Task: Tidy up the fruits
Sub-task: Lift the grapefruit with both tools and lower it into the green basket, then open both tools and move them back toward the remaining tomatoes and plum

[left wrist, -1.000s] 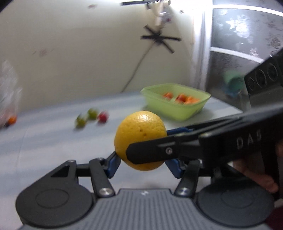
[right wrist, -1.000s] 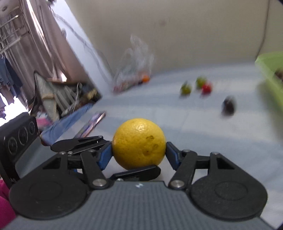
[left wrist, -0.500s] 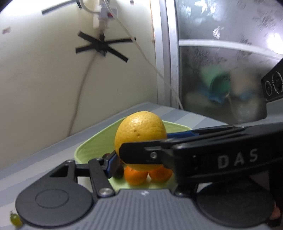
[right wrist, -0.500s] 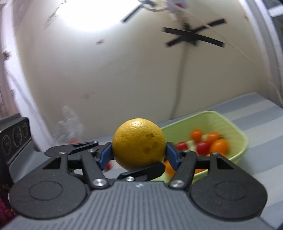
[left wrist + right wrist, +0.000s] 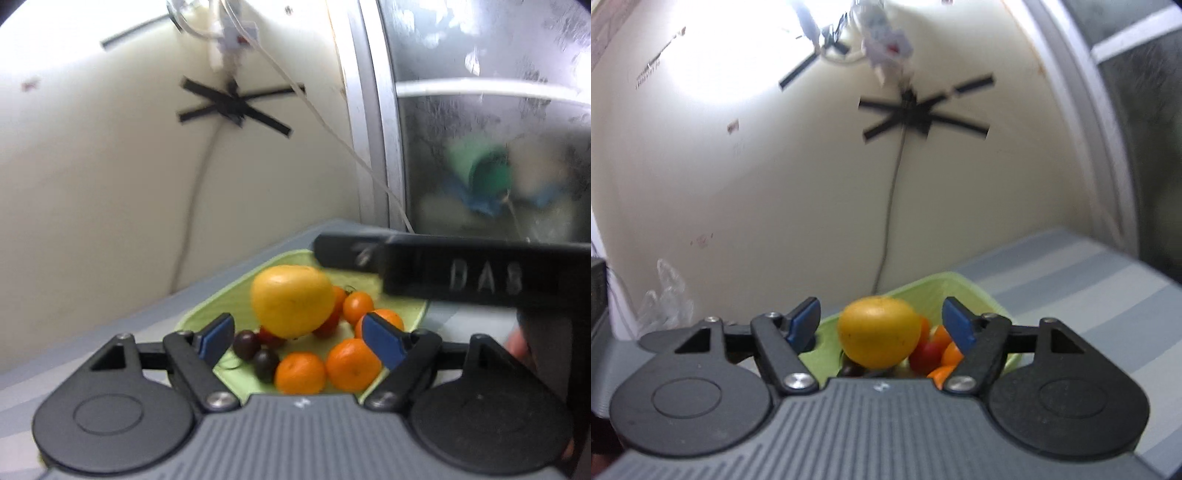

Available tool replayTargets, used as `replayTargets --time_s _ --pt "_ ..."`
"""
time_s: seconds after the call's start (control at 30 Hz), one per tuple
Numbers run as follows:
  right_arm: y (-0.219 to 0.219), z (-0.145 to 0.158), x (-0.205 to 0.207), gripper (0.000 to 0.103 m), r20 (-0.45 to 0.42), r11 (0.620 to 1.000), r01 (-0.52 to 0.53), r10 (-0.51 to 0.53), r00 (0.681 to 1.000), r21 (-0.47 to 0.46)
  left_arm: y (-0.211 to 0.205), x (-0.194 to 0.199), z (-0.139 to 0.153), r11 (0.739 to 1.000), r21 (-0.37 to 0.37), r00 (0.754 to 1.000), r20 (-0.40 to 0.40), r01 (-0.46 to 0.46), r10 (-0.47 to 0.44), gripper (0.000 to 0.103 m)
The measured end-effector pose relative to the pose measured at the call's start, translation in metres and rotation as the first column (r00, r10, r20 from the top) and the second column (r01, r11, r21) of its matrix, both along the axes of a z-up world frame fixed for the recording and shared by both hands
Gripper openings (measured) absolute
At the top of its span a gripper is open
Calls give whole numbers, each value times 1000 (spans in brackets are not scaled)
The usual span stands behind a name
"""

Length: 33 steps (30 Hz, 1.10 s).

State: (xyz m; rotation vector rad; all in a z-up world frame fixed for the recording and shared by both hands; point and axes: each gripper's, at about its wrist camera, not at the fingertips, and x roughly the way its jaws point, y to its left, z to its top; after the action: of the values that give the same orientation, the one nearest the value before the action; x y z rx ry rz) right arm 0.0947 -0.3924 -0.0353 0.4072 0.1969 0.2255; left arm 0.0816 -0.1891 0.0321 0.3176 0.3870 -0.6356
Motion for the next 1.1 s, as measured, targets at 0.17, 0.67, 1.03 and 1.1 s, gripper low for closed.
replayTargets --time_s 0.17,0.67,1.03,1.1 --pt "1 11 -27 65 106 1000 -3 2 994 14 70 -38 -7 997 -47 998 -18 -66 65 82" --pt "147 -3 -42 38 -136 889 -421 401 906 -180 242 -34 -46 852 -59 844 -191 -520 501 77" --pt "215 11 20 39 -247 867 -388 320 915 -313 244 54 -38 891 -144 891 -225 -431 394 69" --pt "222 10 31 39 -262 871 -360 281 923 -335 244 55 -43 879 -156 881 -235 -451 411 68"
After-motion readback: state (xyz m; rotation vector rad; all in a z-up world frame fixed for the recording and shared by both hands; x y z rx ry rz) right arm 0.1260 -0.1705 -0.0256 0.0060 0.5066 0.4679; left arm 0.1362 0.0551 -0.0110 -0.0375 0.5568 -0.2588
